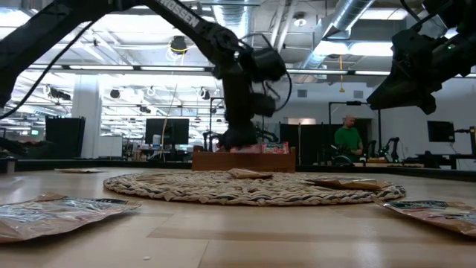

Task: Pick & Place Tea
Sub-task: Put the orange tea bag into the middle section of the wooden organizer

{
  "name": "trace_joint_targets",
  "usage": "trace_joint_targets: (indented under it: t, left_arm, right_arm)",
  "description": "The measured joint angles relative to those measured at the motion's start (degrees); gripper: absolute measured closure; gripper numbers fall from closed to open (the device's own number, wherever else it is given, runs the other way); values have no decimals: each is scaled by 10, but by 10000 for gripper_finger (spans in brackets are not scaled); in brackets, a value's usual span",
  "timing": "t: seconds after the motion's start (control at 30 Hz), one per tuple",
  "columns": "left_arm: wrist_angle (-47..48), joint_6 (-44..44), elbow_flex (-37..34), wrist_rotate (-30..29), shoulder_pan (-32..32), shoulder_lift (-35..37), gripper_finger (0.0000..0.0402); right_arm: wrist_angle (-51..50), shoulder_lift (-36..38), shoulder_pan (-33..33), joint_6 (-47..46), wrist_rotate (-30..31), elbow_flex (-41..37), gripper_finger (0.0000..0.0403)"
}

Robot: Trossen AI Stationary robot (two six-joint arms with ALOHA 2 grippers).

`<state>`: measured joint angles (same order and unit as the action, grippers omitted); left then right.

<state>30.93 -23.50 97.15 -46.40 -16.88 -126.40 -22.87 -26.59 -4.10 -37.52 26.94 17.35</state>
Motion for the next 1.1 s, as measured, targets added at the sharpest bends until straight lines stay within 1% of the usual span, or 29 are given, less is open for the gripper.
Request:
trace_joint_targets:
  t: [0.13, 0.27, 0.77, 1.1]
  left_arm:
    - [-2, -14, 0, -5, 3, -14, 401]
    - [-13, -2, 0, 0, 9, -14, 401]
    - [-15, -14, 0, 3, 13, -14, 401]
    - [-15, -14, 0, -8, 16, -14, 401]
  right_arm:
    - [1, 0, 0, 0, 0, 0, 310]
    - [0, 0, 0, 0, 0, 0, 310]
    - [0, 0, 0, 0, 0, 0, 310]
    - [0, 0, 0, 0, 0, 0, 310]
